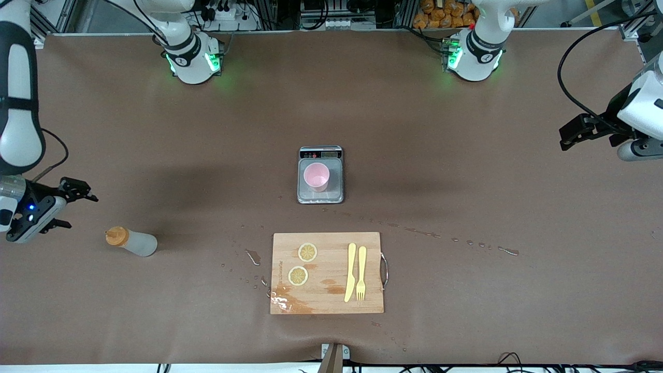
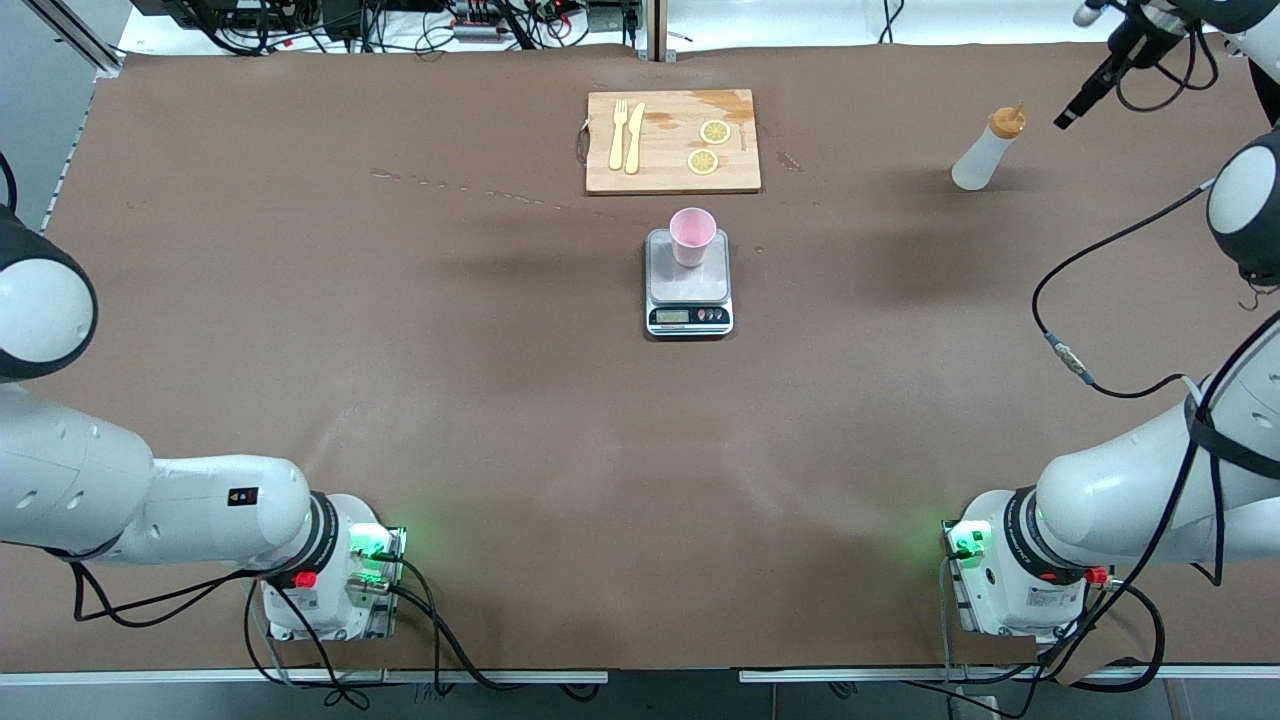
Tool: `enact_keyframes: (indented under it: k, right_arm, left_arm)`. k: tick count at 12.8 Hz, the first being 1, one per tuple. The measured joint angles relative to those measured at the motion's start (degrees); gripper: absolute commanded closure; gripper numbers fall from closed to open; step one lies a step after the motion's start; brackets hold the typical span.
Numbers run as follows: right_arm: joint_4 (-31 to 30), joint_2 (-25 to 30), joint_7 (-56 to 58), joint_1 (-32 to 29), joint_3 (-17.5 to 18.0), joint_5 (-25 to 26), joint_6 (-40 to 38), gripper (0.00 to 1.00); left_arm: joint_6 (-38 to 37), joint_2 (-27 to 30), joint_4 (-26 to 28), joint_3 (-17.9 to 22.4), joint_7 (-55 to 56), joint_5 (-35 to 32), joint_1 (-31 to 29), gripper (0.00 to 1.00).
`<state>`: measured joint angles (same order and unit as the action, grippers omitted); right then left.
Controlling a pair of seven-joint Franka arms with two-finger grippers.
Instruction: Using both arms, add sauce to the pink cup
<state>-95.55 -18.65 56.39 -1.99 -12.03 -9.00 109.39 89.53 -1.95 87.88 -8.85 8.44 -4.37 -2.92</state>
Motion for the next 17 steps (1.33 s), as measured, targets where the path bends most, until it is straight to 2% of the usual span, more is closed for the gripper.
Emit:
enact_keyframes:
  k: [2, 4, 7, 8, 10, 12, 17]
  right_arm:
    - [0.1, 4.0, -11.9, 0.9, 0.8, 3.1, -4.7, 0.00]
    - [0.2, 8.3, -23.5, 0.5, 1.8, 3.7, -8.6, 0.00]
    - [0.2, 14.0, -39.7, -3.6, 9.8, 7.2, -13.8, 0.00]
    - [0.6, 15.2, -43.4, -3.8, 11.0, 7.9, -16.0, 0.00]
    - [4.2, 16.3, -46.7, -3.8, 11.3, 8.2, -22.5, 0.00]
    - [9.4, 16.6, -49.6, -4.0, 10.1, 8.2, -28.7, 0.00]
    - [13.1, 16.8, -55.9, -2.5, 8.7, 8.1, -32.3, 0.00]
  left_arm:
    - [0.0, 0.0, 0.0, 0.0, 0.0, 0.0, 0.0, 0.00]
    - [0.0, 0.0, 0.1, 0.0, 0.0, 0.0, 0.0, 0.00]
    - [0.0, 0.0, 0.4, 0.0, 0.0, 0.0, 0.0, 0.00]
    - [0.0, 0.0, 0.5, 0.0, 0.0, 0.0, 0.0, 0.00]
    - [0.0, 0.0, 0.5, 0.0, 0.0, 0.0, 0.0, 0.00]
    - [0.0, 0.0, 0.5, 0.0, 0.0, 0.0, 0.0, 0.00]
    - [0.0, 0.3, 0.2, -0.1, 0.0, 0.6, 0.0, 0.00]
